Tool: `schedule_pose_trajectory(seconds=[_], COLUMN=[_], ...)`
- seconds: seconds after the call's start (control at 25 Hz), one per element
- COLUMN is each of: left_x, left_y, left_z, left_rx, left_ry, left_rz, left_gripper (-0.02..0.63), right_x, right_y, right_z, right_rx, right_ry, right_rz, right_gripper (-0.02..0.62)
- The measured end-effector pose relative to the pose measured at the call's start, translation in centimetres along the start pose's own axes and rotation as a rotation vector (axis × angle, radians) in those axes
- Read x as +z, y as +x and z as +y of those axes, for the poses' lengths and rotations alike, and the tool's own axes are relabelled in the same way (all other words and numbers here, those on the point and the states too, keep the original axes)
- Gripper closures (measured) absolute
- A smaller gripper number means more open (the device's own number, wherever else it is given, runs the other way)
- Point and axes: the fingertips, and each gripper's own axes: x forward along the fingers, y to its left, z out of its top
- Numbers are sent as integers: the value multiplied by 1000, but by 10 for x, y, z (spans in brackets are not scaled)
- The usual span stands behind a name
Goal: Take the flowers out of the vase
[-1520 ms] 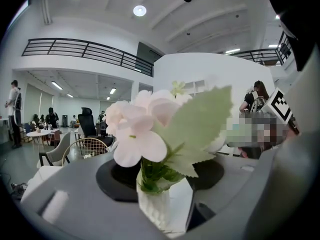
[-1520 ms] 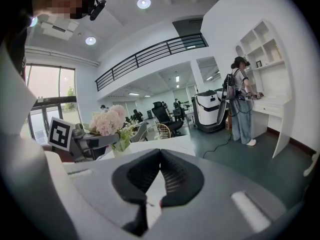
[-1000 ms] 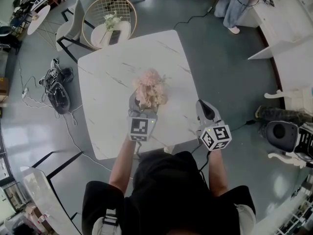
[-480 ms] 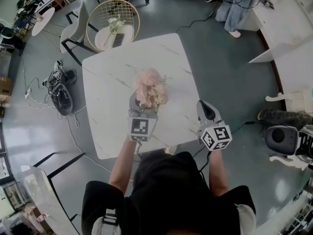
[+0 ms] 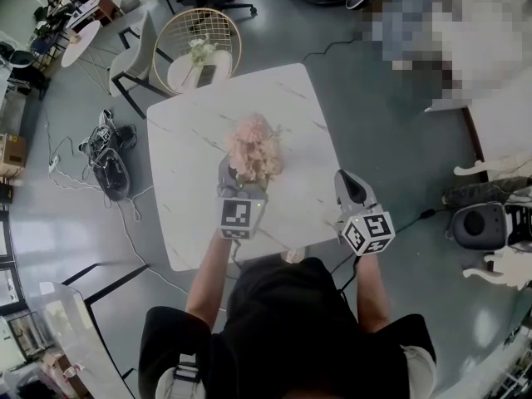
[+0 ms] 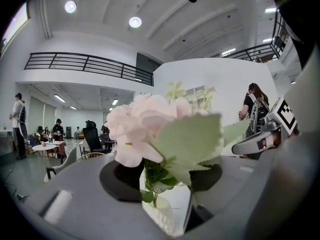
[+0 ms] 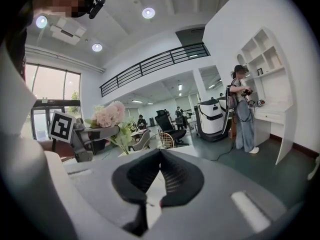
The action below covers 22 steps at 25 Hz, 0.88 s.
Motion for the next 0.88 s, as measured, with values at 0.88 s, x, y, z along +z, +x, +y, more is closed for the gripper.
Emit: schedule_pose_trajectory(seconds=[0.88], left_x=[47], left_y=[-49], left_z=[7], left_rx=[82], left_ry=[4], left_rz=[-84], left_gripper=[394], right_x=[9], right_y=[-29], right_z=[24], right_rx=[37], right_ry=[-12], right_rz=[-64], right_gripper=[592])
